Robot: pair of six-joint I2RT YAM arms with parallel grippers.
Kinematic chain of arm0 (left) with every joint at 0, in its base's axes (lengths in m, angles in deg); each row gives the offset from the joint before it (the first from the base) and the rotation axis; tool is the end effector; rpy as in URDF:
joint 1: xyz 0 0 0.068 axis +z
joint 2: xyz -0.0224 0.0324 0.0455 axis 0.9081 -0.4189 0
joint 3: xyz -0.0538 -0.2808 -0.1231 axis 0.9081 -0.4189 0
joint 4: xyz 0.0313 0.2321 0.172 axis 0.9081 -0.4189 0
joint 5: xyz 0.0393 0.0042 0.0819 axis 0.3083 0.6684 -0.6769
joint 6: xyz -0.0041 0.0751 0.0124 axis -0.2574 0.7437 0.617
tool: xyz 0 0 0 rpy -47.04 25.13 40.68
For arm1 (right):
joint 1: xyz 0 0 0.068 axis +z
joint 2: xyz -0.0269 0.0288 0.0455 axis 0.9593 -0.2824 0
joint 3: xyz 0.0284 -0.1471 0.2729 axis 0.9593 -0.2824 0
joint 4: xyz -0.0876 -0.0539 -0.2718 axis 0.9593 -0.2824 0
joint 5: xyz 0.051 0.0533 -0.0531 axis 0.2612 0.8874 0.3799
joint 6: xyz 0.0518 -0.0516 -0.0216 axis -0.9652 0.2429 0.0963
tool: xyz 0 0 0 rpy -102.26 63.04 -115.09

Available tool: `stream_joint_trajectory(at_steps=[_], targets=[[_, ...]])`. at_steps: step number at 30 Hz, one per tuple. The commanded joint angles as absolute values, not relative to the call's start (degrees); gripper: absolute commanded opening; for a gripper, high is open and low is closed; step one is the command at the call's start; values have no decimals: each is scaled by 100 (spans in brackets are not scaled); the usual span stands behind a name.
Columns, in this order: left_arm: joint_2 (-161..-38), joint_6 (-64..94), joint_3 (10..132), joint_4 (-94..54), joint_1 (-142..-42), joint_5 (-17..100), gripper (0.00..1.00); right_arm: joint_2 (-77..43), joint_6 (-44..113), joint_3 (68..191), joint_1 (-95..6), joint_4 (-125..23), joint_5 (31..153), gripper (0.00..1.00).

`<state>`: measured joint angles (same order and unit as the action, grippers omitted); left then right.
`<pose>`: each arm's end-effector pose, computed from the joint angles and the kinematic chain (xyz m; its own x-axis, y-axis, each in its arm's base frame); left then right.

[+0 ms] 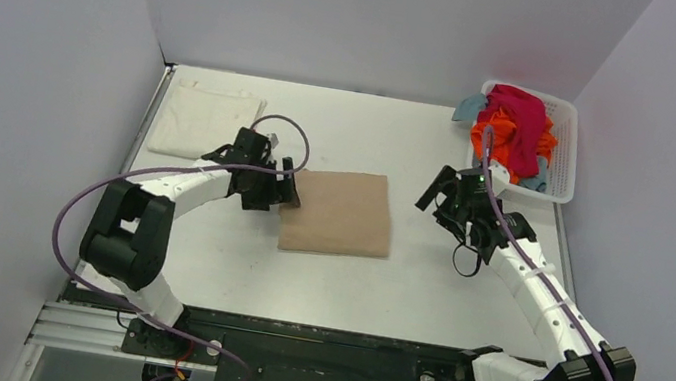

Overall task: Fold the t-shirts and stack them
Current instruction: Put the neatly folded tshirt into the corner of the board with the left arm

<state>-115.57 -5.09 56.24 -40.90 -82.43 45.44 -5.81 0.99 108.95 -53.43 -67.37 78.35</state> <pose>0.3529 -0.1237 0.2029 -0.8644 -0.2707 -0.4237 -0.0500 0.8847 -0.4634 0.2976 0.1026 0.3127 -0.5496 0.4816 -0.6827 0.1178 0.8537 0.5073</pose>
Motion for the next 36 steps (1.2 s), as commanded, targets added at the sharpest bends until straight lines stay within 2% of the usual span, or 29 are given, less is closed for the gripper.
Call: stream_joint_trajectory(at_steps=[1, 3, 5, 8, 11, 15, 17, 18, 20, 28, 36], targets=[[-11913, -471, 5636, -3878, -8490, 4562, 94, 120, 75, 10511, -5371, -7087, 7511, 94], [-12185, -535, 5680, -3851, -8556, 4340, 94, 318, 85, 10339, -5373, -7213, 7527, 94], [-12454, -570, 5765, -3853, -8608, 4154, 90, 494, 161, 10243, -5371, -7276, 7439, 95], [-12856, -674, 5895, -3925, -8774, 3886, 75, 628, 293, 10228, -5387, -7404, 7182, 95], [-13121, -782, 6015, -3901, -8919, 3645, 66, 663, 431, 10275, -5392, -7567, 7090, 95], [-13529, -946, 6266, -4040, -9045, 3414, 45, 742, 541, 10273, -5397, -7632, 7055, 95], [-13746, -983, 6418, -4159, -9121, 3235, 29, 791, 616, 10253, -5399, -7640, 7007, 95], [-13804, -990, 6557, -4263, -9155, 3098, 12, 823, 686, 10247, -5399, -7648, 6993, 95], [-13981, -913, 6872, -4530, -9180, 2870, 0, 852, 814, 10240, -5412, -7638, 6963, 95], [-13893, 108, 8230, -5515, -9138, 843, 0, 679, 1567, 10147, -5426, -7367, 7024, 93], [-13719, 1611, 9215, -5271, -8638, 162, 0, 412, 1745, 10071, -5433, -7158, 6930, 92]])
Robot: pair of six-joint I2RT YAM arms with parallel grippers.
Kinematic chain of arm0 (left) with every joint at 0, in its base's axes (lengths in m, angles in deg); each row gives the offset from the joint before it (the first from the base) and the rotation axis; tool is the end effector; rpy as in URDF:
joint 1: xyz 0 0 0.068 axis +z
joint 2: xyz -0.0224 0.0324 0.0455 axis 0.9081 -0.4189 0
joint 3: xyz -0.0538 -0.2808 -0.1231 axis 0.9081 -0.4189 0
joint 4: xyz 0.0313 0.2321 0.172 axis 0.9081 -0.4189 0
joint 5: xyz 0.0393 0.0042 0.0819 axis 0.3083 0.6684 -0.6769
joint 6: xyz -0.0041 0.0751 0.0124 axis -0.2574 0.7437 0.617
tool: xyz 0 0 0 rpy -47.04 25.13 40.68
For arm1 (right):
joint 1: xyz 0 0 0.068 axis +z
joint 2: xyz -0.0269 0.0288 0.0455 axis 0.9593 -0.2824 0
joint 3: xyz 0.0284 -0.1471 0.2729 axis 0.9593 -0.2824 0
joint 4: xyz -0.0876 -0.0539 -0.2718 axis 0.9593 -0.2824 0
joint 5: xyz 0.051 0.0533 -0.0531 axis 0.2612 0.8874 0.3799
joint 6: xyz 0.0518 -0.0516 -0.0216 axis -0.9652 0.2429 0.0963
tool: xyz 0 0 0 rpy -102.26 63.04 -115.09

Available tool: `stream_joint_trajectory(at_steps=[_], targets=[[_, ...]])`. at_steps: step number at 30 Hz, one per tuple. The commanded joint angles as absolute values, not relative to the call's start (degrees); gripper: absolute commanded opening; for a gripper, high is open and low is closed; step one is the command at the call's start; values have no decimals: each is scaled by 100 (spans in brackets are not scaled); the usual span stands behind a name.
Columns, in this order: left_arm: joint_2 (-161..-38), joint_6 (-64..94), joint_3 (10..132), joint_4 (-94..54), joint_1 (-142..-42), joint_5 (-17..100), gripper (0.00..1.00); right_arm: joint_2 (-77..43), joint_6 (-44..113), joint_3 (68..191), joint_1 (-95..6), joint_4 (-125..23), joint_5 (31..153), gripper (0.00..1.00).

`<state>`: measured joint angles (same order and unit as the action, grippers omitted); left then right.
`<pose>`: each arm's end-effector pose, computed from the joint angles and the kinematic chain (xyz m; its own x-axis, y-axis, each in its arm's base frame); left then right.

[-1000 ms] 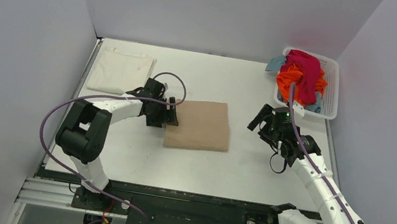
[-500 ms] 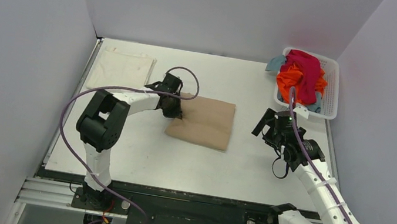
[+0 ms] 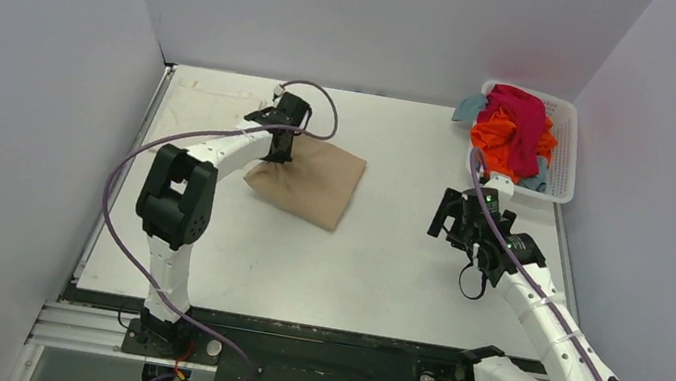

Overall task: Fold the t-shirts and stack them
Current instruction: Put the neatly folded tshirt into the corner of the board with the left arm

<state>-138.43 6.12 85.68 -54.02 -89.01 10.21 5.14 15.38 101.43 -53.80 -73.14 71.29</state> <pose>0.4552 -0.1732 0.2007 -0.8042 0.0007 -0.5943 -0.0980 0.9861 0.1339 0.2481 0.0743 0.3005 -0.5459 0.2539 -0.7984 0.0870 0.9650 0.2474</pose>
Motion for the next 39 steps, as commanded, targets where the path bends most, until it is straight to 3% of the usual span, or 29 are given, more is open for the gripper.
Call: stream_joint_trajectory(at_steps=[1, 8, 21, 39], targets=[[-13735, 1850, 9372, -5216, -8518, 148, 0, 372, 1766, 10069, -5434, -7141, 6932, 92], [-14042, 2568, 10313, -5189, -7866, 238, 0, 153, 1821, 10114, -5443, -7104, 6924, 91], [-15267, 3085, 13411, -6575, -7192, 850, 0, -9, 1879, 10122, -5503, -7094, 6722, 91], [-14164, 3558, 13458, -7217, -7055, 1971, 0, 71, 1804, 10090, -5525, -7111, 6709, 91]])
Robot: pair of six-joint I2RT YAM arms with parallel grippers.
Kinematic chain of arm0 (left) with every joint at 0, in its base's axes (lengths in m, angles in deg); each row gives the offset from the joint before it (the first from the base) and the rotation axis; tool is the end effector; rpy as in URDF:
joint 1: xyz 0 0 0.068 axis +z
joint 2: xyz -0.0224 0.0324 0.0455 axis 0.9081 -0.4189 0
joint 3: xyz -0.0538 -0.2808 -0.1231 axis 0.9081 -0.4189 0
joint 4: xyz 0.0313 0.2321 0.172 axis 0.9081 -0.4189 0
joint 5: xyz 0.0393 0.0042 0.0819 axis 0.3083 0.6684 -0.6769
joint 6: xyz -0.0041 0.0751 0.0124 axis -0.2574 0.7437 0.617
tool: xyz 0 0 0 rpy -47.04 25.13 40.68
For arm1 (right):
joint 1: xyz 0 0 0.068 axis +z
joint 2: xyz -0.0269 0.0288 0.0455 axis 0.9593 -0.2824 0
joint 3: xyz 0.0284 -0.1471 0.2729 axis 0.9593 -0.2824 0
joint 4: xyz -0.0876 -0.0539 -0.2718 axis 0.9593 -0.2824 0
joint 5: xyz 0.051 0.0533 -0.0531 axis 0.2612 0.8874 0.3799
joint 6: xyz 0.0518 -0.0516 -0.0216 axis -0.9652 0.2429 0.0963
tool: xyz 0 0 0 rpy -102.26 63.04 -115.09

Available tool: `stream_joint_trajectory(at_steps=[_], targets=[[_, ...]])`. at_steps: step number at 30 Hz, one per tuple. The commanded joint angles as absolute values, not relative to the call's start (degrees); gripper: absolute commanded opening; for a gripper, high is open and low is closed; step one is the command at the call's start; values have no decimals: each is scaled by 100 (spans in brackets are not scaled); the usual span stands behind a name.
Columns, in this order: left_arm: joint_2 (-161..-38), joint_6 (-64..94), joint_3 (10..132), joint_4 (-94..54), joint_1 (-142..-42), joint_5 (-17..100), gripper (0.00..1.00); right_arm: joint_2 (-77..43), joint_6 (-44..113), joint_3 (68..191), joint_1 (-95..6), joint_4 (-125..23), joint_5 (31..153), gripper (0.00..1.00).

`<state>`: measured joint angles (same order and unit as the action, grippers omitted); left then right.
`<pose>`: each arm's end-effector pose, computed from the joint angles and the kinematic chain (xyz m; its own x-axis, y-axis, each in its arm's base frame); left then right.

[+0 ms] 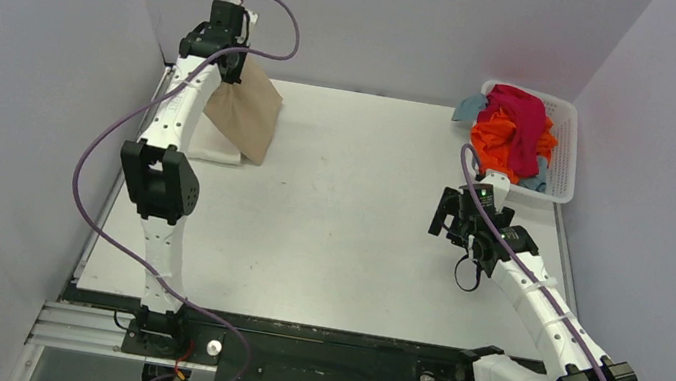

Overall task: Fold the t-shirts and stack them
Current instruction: Put the neatly folded tshirt into the corner of the board with the left arm

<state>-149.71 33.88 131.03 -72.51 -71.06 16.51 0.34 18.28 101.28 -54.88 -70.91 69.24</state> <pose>0.5618 -0.0388 0.3569 -0.6964 0.1920 -0.6915 -0.0199 0.9580 0.2860 0.2667 0.0730 0.2834 -0.5703 0.2032 -0.7959 0.1133 0.9791 0.1689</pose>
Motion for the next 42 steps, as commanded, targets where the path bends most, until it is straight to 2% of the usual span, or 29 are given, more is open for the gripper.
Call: stream_joint_trajectory(at_steps=[1, 18, 33, 35, 36, 38, 39, 42], targets=[[-14128, 3570, 13461, -7228, -7053, 2039, 0, 75, 1809, 10085, -5530, -7111, 6707, 91], [-13855, 3706, 12911, -7274, -6567, 2892, 0, -7, 1781, 10106, -5544, -7134, 6689, 91], [-14935, 4199, 12232, -6414, -5628, 3041, 0, -157, 1802, 10195, -5584, -7287, 6509, 91], [-15096, 4149, 12173, -6213, -5545, 2468, 22, -163, 1803, 10209, -5592, -7308, 6499, 91], [-15152, 4000, 12203, -6199, -5484, 2262, 49, -160, 1798, 10216, -5592, -7321, 6493, 91], [-15246, 3685, 12303, -6060, -5354, 1850, 79, -146, 1789, 10235, -5593, -7350, 6499, 91], [-15227, 3563, 12366, -6012, -5319, 1673, 83, -139, 1772, 10251, -5593, -7369, 6494, 91], [-15008, 3185, 12707, -6120, -5224, 1721, 85, -12, 1714, 10301, -5593, -7387, 6505, 91]])
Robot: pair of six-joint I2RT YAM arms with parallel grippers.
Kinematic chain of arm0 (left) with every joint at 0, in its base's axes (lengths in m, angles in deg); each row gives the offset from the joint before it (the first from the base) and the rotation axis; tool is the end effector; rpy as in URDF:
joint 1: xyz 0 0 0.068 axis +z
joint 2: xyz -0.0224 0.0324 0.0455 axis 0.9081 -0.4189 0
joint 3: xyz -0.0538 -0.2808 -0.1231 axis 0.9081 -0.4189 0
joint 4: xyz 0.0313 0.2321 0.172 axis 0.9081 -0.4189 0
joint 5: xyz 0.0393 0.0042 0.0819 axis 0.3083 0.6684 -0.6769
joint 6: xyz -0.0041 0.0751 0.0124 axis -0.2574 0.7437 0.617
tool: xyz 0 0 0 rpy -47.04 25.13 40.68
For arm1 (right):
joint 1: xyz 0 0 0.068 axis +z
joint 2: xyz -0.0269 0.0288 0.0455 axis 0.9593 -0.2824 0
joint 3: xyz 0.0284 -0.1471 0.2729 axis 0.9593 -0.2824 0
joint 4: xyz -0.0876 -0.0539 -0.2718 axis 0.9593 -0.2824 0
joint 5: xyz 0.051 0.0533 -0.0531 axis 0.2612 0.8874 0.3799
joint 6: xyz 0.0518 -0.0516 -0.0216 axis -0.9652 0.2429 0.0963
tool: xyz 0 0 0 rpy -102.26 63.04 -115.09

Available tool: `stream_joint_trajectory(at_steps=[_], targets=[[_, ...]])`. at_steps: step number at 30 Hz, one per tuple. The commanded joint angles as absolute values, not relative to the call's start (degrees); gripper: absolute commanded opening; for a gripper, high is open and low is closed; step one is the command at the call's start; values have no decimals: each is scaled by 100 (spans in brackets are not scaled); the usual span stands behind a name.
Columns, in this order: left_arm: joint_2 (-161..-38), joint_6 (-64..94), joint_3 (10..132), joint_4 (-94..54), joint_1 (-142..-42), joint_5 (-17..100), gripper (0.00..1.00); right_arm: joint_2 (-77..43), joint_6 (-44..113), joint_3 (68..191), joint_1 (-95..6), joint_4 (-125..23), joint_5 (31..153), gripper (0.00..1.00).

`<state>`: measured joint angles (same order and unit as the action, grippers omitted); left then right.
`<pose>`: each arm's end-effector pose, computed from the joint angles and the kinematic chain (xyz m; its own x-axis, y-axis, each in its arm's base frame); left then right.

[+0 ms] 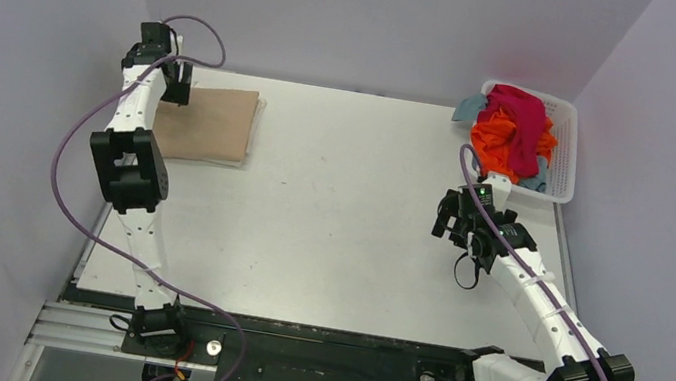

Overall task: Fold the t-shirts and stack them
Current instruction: Put the neatly folded tshirt into the corner of the board with the left arm, then reset both arms

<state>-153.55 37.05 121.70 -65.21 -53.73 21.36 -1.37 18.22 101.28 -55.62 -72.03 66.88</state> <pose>0.5691 0.1292 0.2707 -0.7930 0.0186 -0.6089 -0.1840 0.9456 0.2685 0.2709 0.0680 0.2741 -0.5917 0.1991 -0.7812 0.1638 0.9785 0.1253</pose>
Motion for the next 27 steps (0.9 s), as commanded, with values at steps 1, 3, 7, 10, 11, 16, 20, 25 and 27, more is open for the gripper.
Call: stream_joint_trajectory(at_steps=[1, 3, 7, 10, 11, 16, 20, 25, 27], targets=[[-14945, 3133, 12781, -6161, -5237, 1744, 85, 25, 1696, 10311, -5593, -7391, 6518, 91], [-14736, 2967, 13013, -6325, -5327, 1780, 86, 178, 1621, 10347, -5593, -7399, 6534, 91], [-14176, 2278, 13399, -6970, -5563, 1966, 87, 526, 1425, 10403, -5593, -7442, 6564, 93], [-13047, 1108, 12314, -6983, -5668, 2869, 87, 797, 1207, 10311, -5593, -7466, 6725, 94], [-12690, 561, 11790, -6755, -5756, 3007, 88, 852, 1162, 10272, -5593, -7466, 6773, 94], [-9809, -440, 7417, -4361, -7213, 2668, 89, 1397, 1027, 9850, -5598, -7497, 6919, 95], [-8235, -1457, 4821, -3020, -8743, 2384, 90, 1849, 891, 9445, -5594, -7543, 6869, 95], [-7593, -1737, 3414, -3372, -10191, 1891, 90, 2290, 645, 8827, -5593, -7436, 6720, 95], [-7498, -1893, 3284, -3932, -10523, 1373, 91, 2407, 515, 8597, -5593, -7378, 6569, 95]])
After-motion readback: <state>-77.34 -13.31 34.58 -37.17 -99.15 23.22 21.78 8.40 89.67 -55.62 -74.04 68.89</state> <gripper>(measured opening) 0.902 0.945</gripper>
